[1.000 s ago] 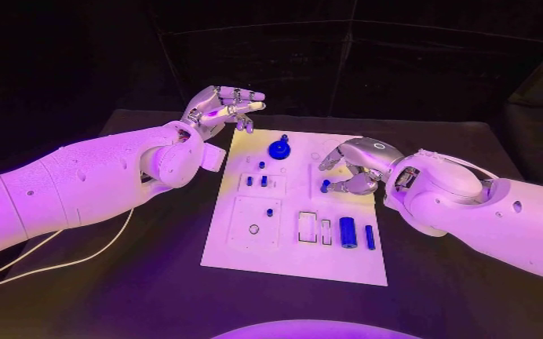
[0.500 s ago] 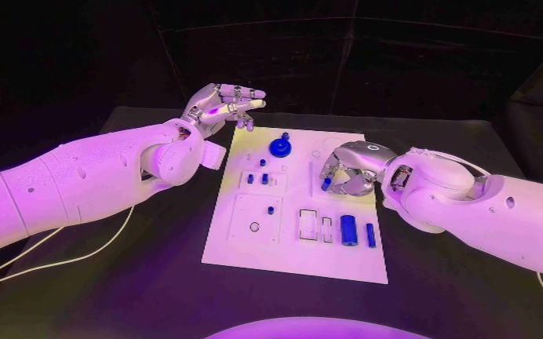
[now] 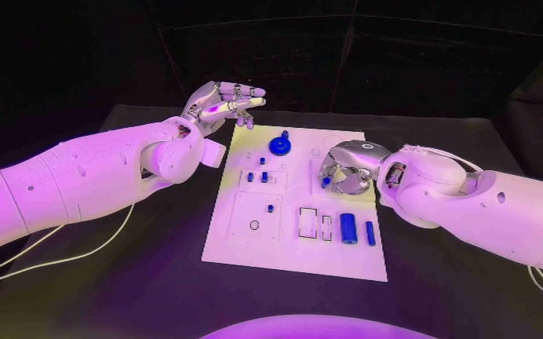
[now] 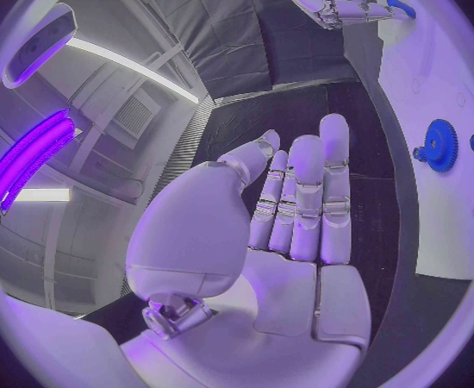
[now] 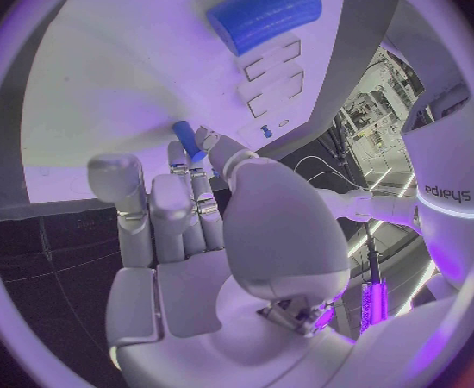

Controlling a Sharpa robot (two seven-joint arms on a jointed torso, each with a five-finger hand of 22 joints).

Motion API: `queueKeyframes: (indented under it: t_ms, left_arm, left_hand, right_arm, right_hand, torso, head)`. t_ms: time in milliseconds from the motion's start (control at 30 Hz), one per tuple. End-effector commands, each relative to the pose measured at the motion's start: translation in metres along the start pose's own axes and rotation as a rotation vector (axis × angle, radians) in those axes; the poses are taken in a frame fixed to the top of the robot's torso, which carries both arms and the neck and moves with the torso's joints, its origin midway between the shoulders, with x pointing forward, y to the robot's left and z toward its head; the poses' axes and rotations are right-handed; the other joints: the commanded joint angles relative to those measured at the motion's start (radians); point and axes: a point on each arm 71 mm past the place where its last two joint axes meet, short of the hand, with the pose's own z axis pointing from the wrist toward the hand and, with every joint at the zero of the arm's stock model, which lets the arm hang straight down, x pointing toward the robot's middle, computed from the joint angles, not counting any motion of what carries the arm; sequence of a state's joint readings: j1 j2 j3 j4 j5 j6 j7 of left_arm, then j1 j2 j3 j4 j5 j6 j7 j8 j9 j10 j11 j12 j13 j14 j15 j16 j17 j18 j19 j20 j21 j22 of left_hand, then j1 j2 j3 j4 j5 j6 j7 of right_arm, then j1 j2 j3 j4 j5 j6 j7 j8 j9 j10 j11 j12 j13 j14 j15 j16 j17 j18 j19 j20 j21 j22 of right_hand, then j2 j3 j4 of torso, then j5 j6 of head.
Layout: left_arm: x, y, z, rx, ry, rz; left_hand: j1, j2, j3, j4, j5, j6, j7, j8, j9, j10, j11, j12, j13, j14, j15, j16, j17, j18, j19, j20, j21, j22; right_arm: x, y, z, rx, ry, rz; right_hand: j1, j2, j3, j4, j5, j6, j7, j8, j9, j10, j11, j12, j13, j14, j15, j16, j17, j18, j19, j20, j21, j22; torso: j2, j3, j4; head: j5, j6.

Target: Assemble the parts on the task board

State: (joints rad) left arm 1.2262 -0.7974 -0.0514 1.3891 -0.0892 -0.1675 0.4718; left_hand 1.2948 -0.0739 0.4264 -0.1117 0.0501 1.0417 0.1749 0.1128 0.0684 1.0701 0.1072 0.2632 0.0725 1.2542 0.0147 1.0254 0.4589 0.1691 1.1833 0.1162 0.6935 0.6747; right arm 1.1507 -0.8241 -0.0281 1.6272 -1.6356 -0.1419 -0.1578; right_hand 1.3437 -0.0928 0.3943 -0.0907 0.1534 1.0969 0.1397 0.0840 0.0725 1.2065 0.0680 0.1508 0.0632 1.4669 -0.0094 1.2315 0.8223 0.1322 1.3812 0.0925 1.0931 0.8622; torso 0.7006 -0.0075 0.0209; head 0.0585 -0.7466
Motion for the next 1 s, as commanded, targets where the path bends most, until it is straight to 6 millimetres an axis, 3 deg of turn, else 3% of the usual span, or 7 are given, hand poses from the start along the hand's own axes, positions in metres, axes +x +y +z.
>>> queueKeyframes:
  t_ms: [33,167,367,800,1000]
  left_arm:
    - [0.001,-0.001,0.001,0.004,0.007,-0.006]
    - [0.001,-0.001,0.001,0.004,0.007,-0.006]
    - [0.000,-0.001,0.001,0.003,0.006,-0.006]
    - [-0.001,0.000,0.001,0.002,0.003,-0.004]
    - [-0.001,0.000,0.001,0.002,0.004,-0.005]
  left_hand:
    - [-0.011,0.000,-0.004,-0.001,-0.001,-0.001,0.004,0.004,0.000,-0.005,-0.001,0.006,-0.001,-0.006,0.003,-0.001,-0.001,0.013,-0.005,0.000,-0.004,-0.002]
    - [-0.011,0.000,-0.004,-0.001,-0.001,-0.001,0.004,0.004,0.000,-0.005,-0.001,0.006,-0.001,-0.006,0.003,-0.001,-0.001,0.013,-0.005,0.000,-0.004,-0.002]
    - [-0.011,0.000,-0.004,-0.001,-0.001,-0.001,0.004,0.004,0.000,-0.005,-0.001,0.006,-0.001,-0.006,0.003,-0.001,-0.001,0.013,-0.005,0.000,-0.004,-0.002]
    - [-0.010,0.003,-0.006,-0.001,-0.001,-0.001,0.004,0.005,0.000,-0.005,-0.001,0.008,0.000,-0.006,0.003,-0.001,-0.002,0.013,-0.004,0.000,-0.005,-0.002]
    - [-0.010,0.003,-0.006,-0.001,-0.001,-0.001,0.004,0.005,0.000,-0.005,-0.001,0.008,0.000,-0.006,0.003,-0.001,-0.002,0.013,-0.004,0.000,-0.005,-0.002]
  right_arm:
    - [-0.001,0.000,0.002,0.007,-0.018,-0.007]
    - [-0.004,0.000,0.002,0.014,-0.068,-0.006]
    - [-0.009,0.004,-0.002,-0.005,-0.128,0.002]
    - [-0.021,0.032,-0.024,-0.111,-0.236,0.098]
    - [-0.021,0.053,-0.018,-0.174,-0.233,0.131]
  right_hand:
    - [0.015,0.024,0.036,-0.007,-0.027,0.012,0.001,0.000,-0.001,0.011,0.000,-0.009,0.000,0.004,-0.010,0.010,0.005,0.000,0.005,-0.007,0.010,0.005]
    - [0.032,0.039,0.092,-0.020,-0.047,0.021,0.006,-0.002,-0.002,0.020,0.001,-0.016,0.001,0.005,-0.010,0.019,0.019,-0.002,0.009,-0.009,0.020,0.017]
    - [0.023,0.026,0.141,-0.029,-0.035,0.028,0.007,-0.007,-0.002,0.033,0.001,-0.024,0.003,0.004,-0.010,0.028,0.027,-0.003,0.011,-0.010,0.028,0.024]
    - [0.011,0.009,0.167,-0.034,-0.021,0.031,0.007,-0.011,-0.003,0.039,0.001,-0.031,0.003,0.004,-0.010,0.034,0.034,-0.004,0.011,-0.010,0.035,0.031]
    - [0.007,0.005,0.169,-0.034,-0.019,0.031,0.007,-0.012,-0.003,0.040,0.001,-0.032,0.003,0.003,-0.010,0.034,0.032,-0.004,0.010,-0.010,0.035,0.031]
  torso:
    - [-0.001,0.0003,0.0001]
    - [0.000,0.0006,-0.0006]
    - [-0.002,0.0002,-0.0002]
    - [-0.001,-0.0002,0.0006]
    - [-0.001,-0.0012,0.0008]
  head:
    - [0.001,-0.001]
    - [0.000,0.000]
    - [0.000,-0.001]
    - [0.002,0.003]
    - [0.005,0.002]
